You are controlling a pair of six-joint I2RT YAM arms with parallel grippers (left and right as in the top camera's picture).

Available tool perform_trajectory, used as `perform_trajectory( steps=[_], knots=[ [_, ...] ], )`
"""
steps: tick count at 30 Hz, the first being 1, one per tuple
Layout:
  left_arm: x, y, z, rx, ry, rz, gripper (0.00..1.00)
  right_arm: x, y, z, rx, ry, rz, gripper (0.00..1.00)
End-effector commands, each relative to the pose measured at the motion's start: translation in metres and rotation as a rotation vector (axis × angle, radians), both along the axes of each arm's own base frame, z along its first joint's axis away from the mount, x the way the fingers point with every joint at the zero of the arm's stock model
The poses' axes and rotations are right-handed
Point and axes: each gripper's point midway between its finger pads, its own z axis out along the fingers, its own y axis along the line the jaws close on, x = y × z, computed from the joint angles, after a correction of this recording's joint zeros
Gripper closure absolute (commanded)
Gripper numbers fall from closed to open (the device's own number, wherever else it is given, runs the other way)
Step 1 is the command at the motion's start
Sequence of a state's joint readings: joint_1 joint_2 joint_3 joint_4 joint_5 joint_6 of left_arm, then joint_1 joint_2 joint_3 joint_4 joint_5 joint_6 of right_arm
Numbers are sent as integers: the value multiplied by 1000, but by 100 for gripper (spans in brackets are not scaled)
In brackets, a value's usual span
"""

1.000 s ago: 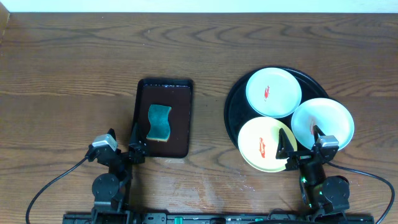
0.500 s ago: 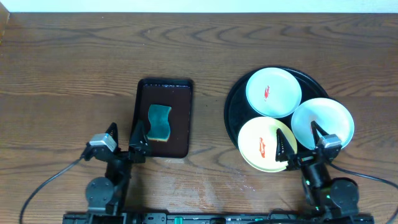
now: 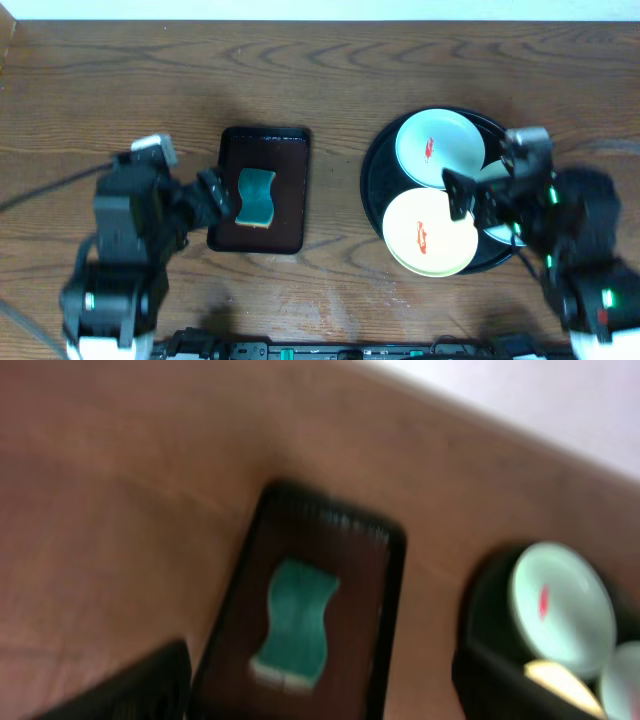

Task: Clean dirty plates on tray and stack at the side
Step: 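Reach the left gripper to the sponge and the right gripper to the plates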

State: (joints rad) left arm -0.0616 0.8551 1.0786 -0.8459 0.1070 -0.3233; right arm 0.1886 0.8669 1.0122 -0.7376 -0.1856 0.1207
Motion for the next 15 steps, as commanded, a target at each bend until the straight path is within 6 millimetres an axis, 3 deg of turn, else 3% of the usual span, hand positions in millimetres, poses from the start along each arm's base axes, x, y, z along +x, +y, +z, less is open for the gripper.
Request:
perform_trajectory(
  steps=[1,7,15],
  knots=[
    [12,-8,-8,-9,113,-42,16,18,24,0,37,93,103,1],
    [21,-36,-34,-121,239,-149,16,27,33,-42,42,270,129,1],
    [23,-35,-46,-90,280,-176,16,-5,-11,-128,-36,676,-95,1]
  ],
)
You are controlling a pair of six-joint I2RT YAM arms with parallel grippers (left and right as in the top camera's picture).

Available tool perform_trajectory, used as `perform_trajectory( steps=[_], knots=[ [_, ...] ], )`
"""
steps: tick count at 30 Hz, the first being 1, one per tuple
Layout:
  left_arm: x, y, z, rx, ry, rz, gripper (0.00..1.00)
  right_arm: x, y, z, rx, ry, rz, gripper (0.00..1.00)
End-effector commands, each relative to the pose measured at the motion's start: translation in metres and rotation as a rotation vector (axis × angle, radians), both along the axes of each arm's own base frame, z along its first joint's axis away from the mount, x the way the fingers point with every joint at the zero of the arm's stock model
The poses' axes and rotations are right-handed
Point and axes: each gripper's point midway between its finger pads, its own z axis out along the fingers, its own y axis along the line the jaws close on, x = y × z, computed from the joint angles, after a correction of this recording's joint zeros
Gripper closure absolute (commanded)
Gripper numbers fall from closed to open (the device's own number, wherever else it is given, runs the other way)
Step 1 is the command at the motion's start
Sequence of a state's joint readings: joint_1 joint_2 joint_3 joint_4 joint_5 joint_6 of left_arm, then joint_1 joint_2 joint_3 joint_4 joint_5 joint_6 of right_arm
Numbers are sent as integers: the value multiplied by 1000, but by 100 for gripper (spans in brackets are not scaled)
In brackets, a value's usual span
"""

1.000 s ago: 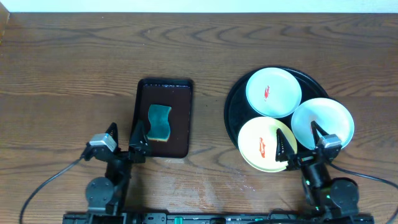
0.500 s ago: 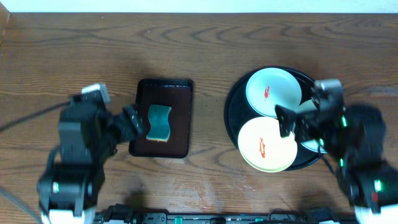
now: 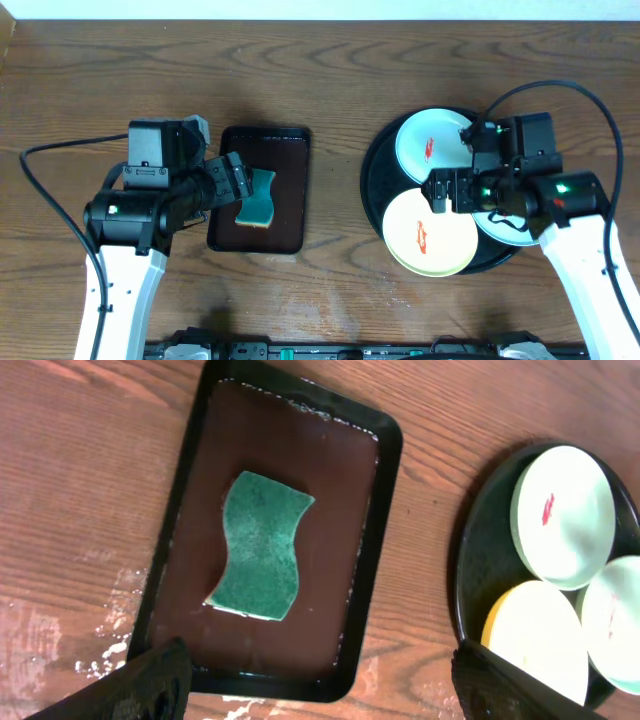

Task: Clean dirty plates on tray and stack at the side
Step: 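Reach the left gripper to the sponge and the right gripper to the plates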

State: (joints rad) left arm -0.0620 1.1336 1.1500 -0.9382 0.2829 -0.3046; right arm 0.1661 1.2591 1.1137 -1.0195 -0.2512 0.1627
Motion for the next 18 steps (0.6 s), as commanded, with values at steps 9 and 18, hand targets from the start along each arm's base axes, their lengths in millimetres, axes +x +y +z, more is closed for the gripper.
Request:
perform_trajectory(
  steps=[9,18],
  knots=[
    [3,-4,7,4,-27,-47,16,-34,-53,-112,5,333,-240,6],
    [3,-4,6,5,-22,-47,16,-39,-66,-156,44,392,-308,59]
  ],
)
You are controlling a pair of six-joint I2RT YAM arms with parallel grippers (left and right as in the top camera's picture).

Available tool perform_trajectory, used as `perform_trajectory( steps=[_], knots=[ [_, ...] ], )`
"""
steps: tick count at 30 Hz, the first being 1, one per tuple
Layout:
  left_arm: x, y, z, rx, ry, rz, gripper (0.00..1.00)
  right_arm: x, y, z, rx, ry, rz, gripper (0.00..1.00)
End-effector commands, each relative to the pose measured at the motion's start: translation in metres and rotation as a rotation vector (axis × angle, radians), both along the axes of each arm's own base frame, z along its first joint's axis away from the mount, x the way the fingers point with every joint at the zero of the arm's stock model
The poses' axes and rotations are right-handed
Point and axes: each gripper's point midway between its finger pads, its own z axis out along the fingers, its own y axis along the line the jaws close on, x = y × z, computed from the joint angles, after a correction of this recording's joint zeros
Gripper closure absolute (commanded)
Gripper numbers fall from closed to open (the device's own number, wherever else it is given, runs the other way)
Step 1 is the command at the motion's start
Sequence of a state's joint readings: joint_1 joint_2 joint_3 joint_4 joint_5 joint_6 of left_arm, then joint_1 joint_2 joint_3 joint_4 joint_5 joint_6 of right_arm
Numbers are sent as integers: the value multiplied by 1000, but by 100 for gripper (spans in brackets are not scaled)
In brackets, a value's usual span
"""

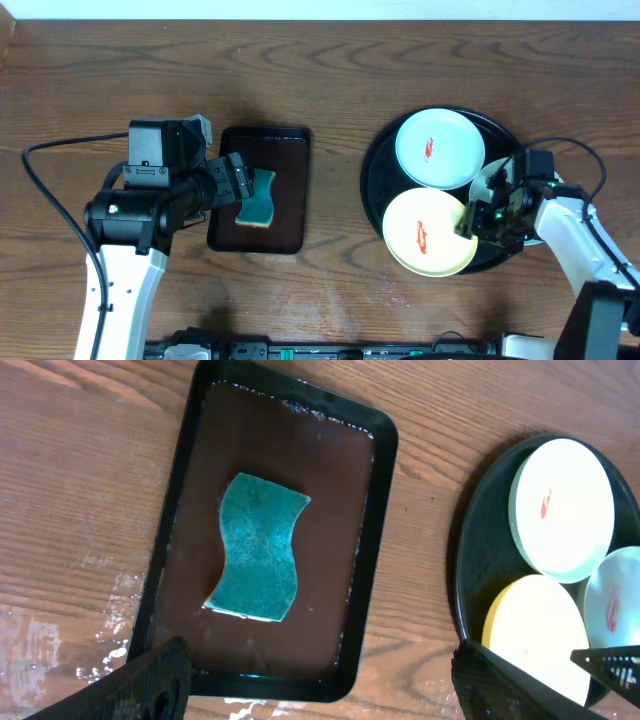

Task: Clean dirty plates on tray and stack at the side
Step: 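Reach the left gripper to the sponge and the right gripper to the plates, then grasp the teal sponge with the left gripper and lift it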

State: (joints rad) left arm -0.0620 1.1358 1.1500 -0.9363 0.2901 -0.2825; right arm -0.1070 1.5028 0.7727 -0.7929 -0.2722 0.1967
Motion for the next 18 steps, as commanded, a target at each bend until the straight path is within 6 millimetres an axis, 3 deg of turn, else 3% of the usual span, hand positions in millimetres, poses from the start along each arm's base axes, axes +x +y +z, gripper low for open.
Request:
perform_trajectory(
  steps=[1,4,8,14,18],
  knots=[
    [2,-3,6,-1,-16,-25,16,-5,4,-11,30,18,-13,64],
    [3,-3,4,0,-11,-25,16,-6,4,-18,25,2,-8,86],
    [4,-3,2,0,-2,-25,16,10,2,-17,18,-67,-8,98],
    [3,-3,1,0,3,-26,17,47,-2,-10,4,-221,-24,99],
    [3,-3,1,0,3,-26,17,60,-3,-6,0,-279,-22,99]
  ],
)
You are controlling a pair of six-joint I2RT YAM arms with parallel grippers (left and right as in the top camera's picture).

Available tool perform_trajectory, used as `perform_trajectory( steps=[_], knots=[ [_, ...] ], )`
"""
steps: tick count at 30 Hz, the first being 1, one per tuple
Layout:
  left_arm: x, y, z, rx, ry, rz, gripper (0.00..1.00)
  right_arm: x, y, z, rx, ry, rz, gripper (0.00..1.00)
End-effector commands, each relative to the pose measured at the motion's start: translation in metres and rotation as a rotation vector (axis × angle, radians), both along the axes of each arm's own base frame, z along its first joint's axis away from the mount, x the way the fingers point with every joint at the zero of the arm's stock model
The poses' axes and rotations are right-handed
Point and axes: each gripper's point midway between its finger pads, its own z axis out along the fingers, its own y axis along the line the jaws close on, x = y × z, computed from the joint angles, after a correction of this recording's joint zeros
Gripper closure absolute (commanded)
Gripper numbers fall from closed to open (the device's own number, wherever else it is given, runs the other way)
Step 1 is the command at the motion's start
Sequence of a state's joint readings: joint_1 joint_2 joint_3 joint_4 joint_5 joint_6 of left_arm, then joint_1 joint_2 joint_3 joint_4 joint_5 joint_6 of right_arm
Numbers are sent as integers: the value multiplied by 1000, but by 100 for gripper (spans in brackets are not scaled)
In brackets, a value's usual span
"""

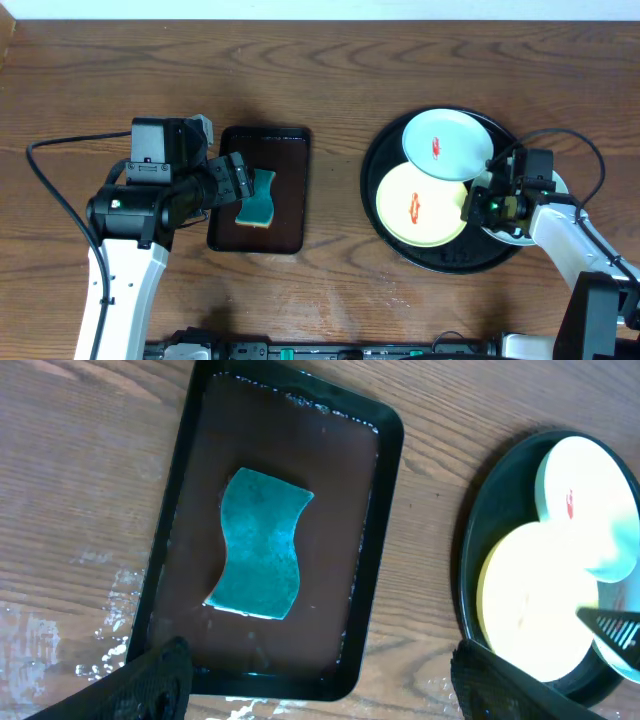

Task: Clean dirty plates on tray and stack at the side
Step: 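Grasp the teal sponge with the left gripper and lift it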

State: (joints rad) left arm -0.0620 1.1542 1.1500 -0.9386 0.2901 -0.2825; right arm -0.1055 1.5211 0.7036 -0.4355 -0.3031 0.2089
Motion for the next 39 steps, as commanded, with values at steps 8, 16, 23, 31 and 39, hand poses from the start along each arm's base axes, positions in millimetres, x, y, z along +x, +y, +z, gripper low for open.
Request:
perform_trajectory(
  steps=[8,16,23,31,39],
  knots=[
    [1,-3,-2,0,8,-26,17,-28,29,-2,74,66,187,99],
    [6,-3,-24,24,73,-64,18,-32,14,-10,-49,95,193,99],
    [19,7,-73,90,220,-47,23,0,8,-3,-95,-37,178,98],
    [24,2,-145,170,423,-66,35,12,4,1,-105,-78,134,99],
    [25,5,-203,199,558,-39,56,7,5,-1,-103,-57,135,99]
  ],
)
